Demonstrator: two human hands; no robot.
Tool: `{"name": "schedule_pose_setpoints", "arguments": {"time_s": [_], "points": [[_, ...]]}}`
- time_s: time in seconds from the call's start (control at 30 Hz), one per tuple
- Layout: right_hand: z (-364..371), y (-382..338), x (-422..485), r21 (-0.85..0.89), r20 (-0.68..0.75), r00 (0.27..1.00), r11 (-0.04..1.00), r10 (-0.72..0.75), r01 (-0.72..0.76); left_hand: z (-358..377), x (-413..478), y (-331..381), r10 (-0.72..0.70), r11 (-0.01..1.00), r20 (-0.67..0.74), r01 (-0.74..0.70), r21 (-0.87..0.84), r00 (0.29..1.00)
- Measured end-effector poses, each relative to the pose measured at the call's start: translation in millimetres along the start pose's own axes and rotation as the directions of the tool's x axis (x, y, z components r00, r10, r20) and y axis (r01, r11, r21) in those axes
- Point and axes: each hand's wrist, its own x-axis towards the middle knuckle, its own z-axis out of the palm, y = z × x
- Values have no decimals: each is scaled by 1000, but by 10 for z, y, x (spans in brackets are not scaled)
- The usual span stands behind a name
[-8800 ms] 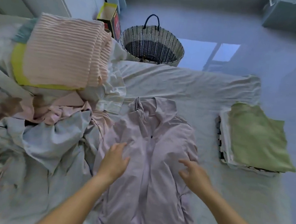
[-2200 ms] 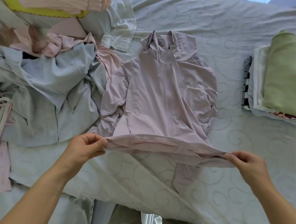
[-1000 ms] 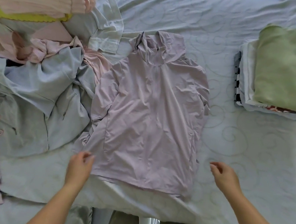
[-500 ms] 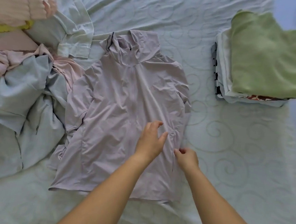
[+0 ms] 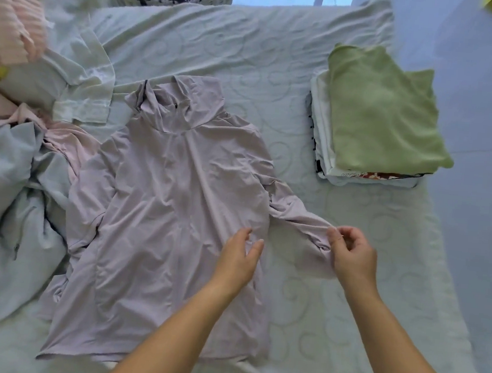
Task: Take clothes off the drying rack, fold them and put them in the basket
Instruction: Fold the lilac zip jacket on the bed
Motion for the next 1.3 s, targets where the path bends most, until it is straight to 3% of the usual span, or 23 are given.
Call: {"name": "schedule_pose_setpoints", "arguments": {"time_s": [0.13, 0.23, 0.3, 0.37, 0.43, 0.5, 0.63, 0.73, 0.8, 0.87, 0.9, 0.97, 1.07, 1.3], "points": [[-208, -385, 152, 156, 66, 991, 982, -118, 106, 184, -7, 636, 86, 968, 17, -80, -239, 996], [-267, -541, 150, 70, 250, 943, 975, -222, 211, 367, 8, 1118, 116, 858, 139, -29, -513, 983], [-298, -573, 112, -78, 336, 881, 923, -331, 377, 430, 64, 1357, 41, 769, 63, 9, -639, 997], [-369, -562, 82, -86, 302, 865, 892, -401, 444, 395, 172, 1480, -72, 686, -63, 3, -728, 995], [-462, -481, 94, -26, 180, 924, 937, -338, 348, 307, 277, 1524, -125, 629, -120, -15, -777, 985], [-513, -353, 130, 64, 94, 979, 982, -181, 176, 250, 350, 1530, -113, 610, -156, -56, -791, 981], [-332, -270, 140, 272, 114, 980, 944, 162, -188, 213, 363, 1587, -62, 591, -174, -105, -800, 983], [-82, -271, 138, 453, 364, 832, 700, 419, -552, 217, 273, 1667, -5, 556, -154, -126, -821, 988], [28, -335, 156, 581, 580, 720, 427, 381, -693, 234, 227, 1674, 29, 556, -147, -138, -820, 989], [52, -413, 236, 710, 575, 744, 243, 339, -660, 234, 184, 1674, 54, 556, -106, -118, -823, 993], [23, -448, 289, 770, 511, 788, 224, 344, -597, 224, 158, 1671, 59, 566, -82, -101, -818, 995], [-127, -502, 405, 864, 327, 878, 265, 349, -427, 215, 129, 1642, 72, 607, -53, -86, -790, 996], [-532, -582, 578, 922, 129, 946, 316, 296, -225, 240, 116, 1586, 96, 657, -45, -98, -747, 994], [-1198, -937, 755, 791, -18, 999, 612, 34, -7, 417, 41, 1632, 109, 816, 147, -4, -578, 983]]}}
